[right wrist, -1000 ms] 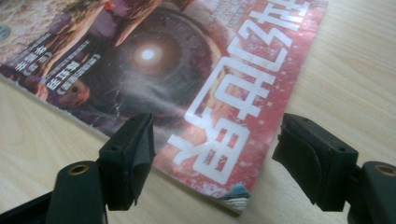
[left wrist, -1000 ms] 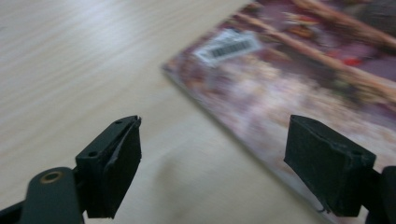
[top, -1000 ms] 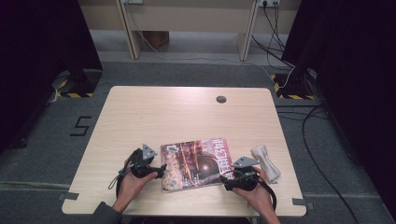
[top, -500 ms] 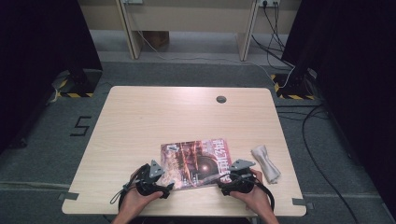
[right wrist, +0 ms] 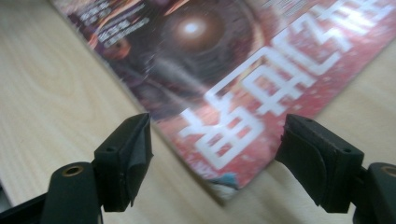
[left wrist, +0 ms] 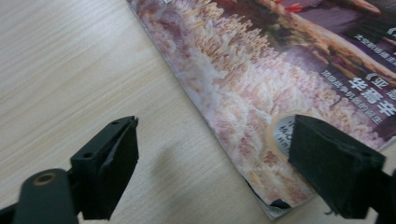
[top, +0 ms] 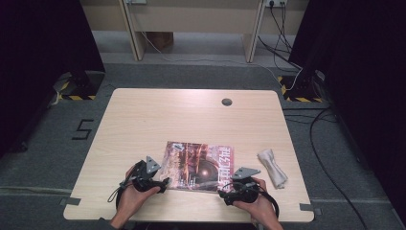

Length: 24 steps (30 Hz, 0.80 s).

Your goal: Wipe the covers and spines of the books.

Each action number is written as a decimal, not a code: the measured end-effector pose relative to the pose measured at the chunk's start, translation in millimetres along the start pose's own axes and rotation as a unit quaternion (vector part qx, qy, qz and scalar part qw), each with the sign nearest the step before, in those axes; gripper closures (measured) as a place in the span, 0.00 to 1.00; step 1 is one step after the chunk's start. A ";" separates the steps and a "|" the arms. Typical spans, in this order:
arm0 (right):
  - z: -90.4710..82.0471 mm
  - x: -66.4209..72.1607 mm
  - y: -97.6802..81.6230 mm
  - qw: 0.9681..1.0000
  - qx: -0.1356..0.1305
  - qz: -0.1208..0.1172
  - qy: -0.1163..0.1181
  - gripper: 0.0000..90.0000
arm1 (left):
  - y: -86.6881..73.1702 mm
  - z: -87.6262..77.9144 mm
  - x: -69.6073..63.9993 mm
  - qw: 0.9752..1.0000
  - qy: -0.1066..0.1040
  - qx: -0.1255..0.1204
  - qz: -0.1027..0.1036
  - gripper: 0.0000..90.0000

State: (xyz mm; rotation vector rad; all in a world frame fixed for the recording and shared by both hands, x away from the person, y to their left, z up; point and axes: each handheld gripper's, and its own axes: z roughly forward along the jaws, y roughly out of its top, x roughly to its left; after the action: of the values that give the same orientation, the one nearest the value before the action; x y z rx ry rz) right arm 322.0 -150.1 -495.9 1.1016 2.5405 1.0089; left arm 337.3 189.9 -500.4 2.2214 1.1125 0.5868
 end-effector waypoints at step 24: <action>75.6 -61.7 99.1 0.999 -0.021 0.004 -0.038 0.30 | -0.2 1.4 -28.1 0.999 -0.037 0.003 0.024 0.16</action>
State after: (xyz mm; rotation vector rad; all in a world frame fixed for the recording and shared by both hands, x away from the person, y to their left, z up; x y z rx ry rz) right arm 453.9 -106.1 -492.8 1.1182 2.4455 0.9977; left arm 322.5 166.5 -505.0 2.2610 1.0286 0.5176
